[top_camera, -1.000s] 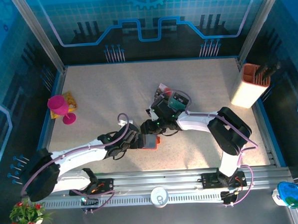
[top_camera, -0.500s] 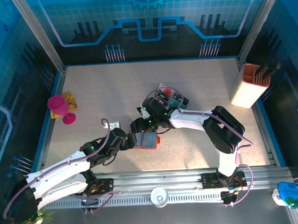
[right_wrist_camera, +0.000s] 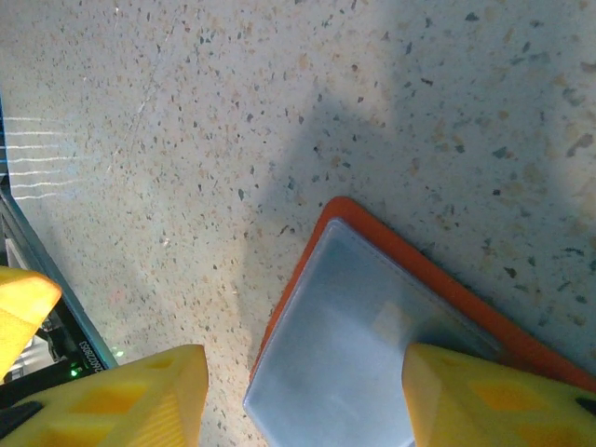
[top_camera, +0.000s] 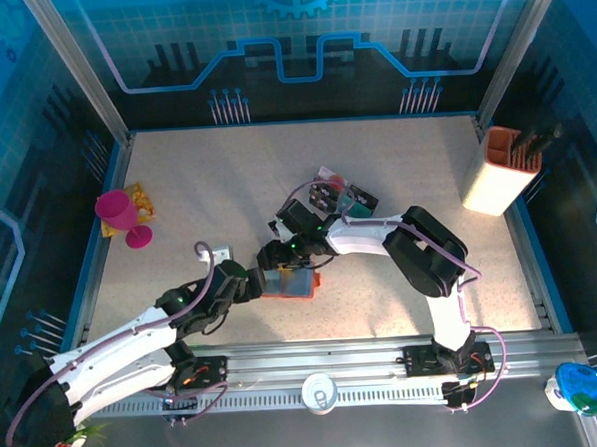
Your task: Put the credit cards into the card holder
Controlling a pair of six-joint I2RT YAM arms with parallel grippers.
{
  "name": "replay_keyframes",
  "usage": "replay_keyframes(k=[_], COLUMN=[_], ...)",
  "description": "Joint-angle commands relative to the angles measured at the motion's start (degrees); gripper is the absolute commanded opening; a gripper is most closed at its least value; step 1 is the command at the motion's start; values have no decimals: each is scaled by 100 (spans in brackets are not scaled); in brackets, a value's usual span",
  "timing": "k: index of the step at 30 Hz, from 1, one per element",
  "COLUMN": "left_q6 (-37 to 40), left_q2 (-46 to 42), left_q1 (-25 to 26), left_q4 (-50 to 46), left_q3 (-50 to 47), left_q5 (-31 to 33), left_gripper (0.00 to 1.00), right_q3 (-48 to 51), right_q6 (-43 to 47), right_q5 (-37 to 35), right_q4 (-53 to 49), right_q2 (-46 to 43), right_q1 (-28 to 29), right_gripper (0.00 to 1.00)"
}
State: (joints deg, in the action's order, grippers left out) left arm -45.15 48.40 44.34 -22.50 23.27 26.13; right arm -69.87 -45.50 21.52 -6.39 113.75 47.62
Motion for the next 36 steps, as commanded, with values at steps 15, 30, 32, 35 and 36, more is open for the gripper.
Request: replay_keyframes(k=[15, 30, 32, 35, 36], left_q6=[284, 443, 445, 446, 445], left_q2=[1154, 2208, 2217, 2209, 2209], left_q1=[-107, -317, -323, -341, -343], left_q4=[785, 787, 758, 717, 697], left_q3=[268, 826, 837, 855, 868], left_q5=[-209, -143, -134, -125, -126], left_gripper=[99, 99, 99, 99, 99], right_q3=[-29, 73, -59, -314, -392], right_q6=[-245, 1987, 2398, 2913, 3051], right_q5=[15, -1654, -2069, -2568, -2707], right_q4=[99, -2386, -2787, -3276, -3406], right_q2=[-673, -2135, -2132, -2000, -1955], right_q1=[-261, -1256, -1322, -1316, -1301], right_gripper=[58, 55, 54, 52, 51])
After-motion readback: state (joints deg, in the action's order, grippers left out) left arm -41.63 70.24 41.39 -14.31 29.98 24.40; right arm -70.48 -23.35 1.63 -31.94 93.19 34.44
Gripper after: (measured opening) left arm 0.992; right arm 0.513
